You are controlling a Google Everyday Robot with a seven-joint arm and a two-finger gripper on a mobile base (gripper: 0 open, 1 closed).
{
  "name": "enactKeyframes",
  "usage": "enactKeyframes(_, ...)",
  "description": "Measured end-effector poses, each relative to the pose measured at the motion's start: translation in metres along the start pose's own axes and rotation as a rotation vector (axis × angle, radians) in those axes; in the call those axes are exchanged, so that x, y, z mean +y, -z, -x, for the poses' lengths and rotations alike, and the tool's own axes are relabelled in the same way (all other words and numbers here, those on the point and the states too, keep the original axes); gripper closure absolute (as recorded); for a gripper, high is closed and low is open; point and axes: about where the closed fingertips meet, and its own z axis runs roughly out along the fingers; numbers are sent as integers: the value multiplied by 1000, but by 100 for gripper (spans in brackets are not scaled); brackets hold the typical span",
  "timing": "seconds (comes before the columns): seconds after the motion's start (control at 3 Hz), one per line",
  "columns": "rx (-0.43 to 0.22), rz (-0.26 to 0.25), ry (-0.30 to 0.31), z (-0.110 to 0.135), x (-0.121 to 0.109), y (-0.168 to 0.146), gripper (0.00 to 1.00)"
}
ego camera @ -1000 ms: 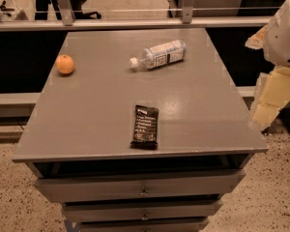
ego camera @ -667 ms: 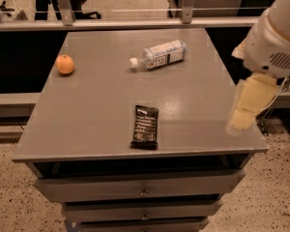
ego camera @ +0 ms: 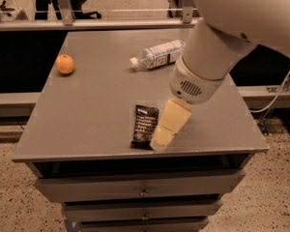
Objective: Move rxbar chocolate near orange
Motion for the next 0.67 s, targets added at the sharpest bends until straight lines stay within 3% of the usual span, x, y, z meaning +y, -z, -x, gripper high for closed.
enactKeyframes(0.67, -79, -18, -243, 49, 3, -50, 0)
